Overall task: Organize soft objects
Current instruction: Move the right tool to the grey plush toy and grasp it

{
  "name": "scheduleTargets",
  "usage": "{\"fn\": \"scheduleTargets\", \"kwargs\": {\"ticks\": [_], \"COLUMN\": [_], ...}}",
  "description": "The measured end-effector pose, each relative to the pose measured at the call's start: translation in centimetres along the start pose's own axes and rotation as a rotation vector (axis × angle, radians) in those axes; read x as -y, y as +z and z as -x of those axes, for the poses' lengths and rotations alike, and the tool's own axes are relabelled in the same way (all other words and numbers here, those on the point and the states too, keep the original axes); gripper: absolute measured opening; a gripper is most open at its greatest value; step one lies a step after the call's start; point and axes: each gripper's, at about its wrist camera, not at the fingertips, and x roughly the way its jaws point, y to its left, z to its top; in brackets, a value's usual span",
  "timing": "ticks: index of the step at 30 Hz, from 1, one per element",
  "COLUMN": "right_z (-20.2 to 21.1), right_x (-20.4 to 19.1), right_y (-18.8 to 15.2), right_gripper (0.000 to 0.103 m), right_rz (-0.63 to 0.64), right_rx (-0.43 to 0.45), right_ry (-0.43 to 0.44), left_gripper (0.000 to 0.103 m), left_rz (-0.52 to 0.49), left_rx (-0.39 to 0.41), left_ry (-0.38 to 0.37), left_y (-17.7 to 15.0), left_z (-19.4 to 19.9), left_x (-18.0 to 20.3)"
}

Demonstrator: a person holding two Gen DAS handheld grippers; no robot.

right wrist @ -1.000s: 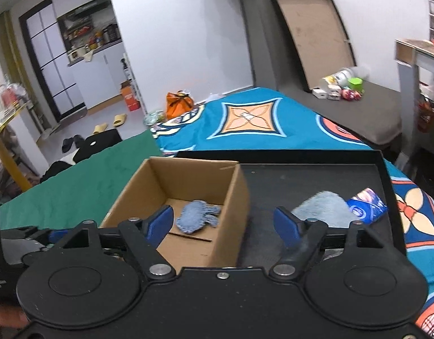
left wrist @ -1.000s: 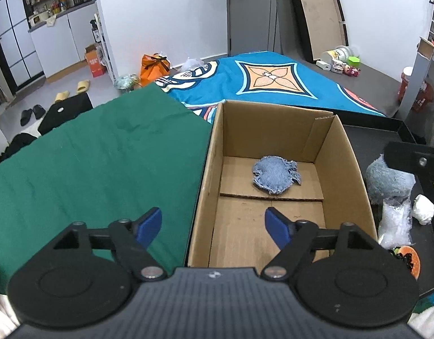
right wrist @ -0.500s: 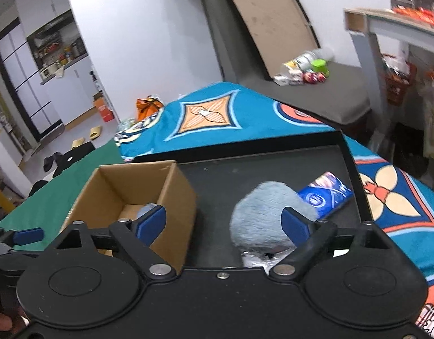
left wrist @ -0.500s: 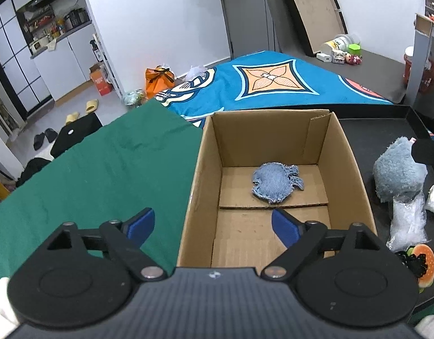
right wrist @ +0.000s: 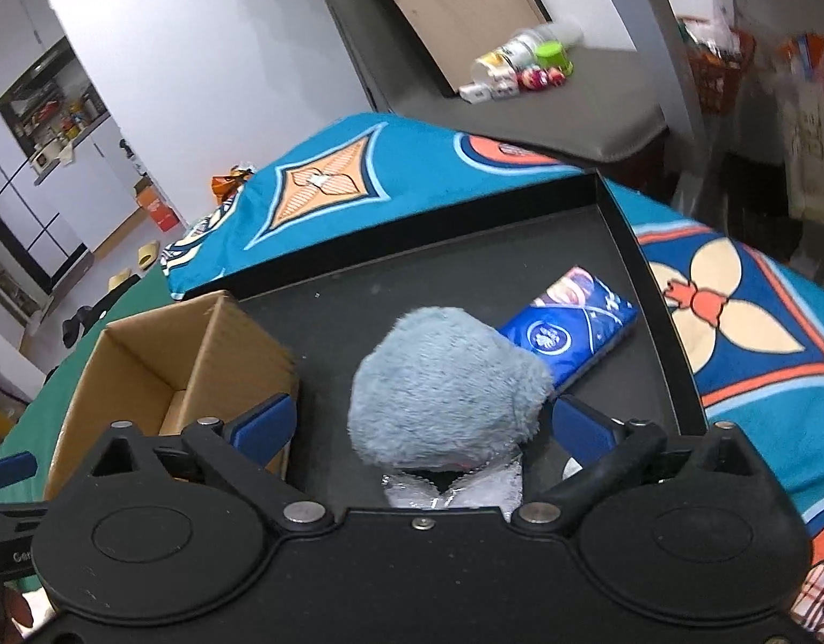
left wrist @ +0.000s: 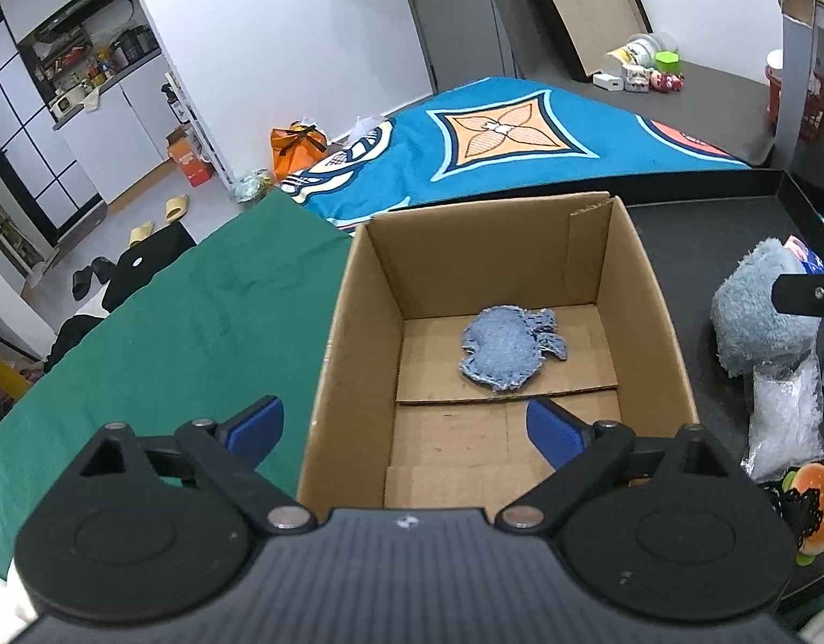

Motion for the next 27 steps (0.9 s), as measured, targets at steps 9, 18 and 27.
{"fn": "scheduleTargets", "kwargs": {"ticks": [9, 18, 27], "right_z": [-2.0, -3.9, -3.0], "right_x": [1.5, 1.0, 1.3], "right_y": [0.2, 0.2, 0.0], "right_gripper": [0.103, 0.098, 0.069], "right_rz": [-0.082, -0.133, -0.11], "right_rx": [-0.049, -0.097, -0.073], "right_ry": [0.009, 0.019, -0.006], "left_gripper": [0.097, 0.097, 0.097], "left_rz": [-0.036, -0.037, -0.012], "left_rx": [-0.005, -0.008, -0.004], "left_ry": [0.005, -0.009, -0.015], "left_y": [0.4, 0.5, 0.5], "left_z": [-0.6, -0.6, -0.5], "left_x": [1.3, 1.5, 1.0]}}
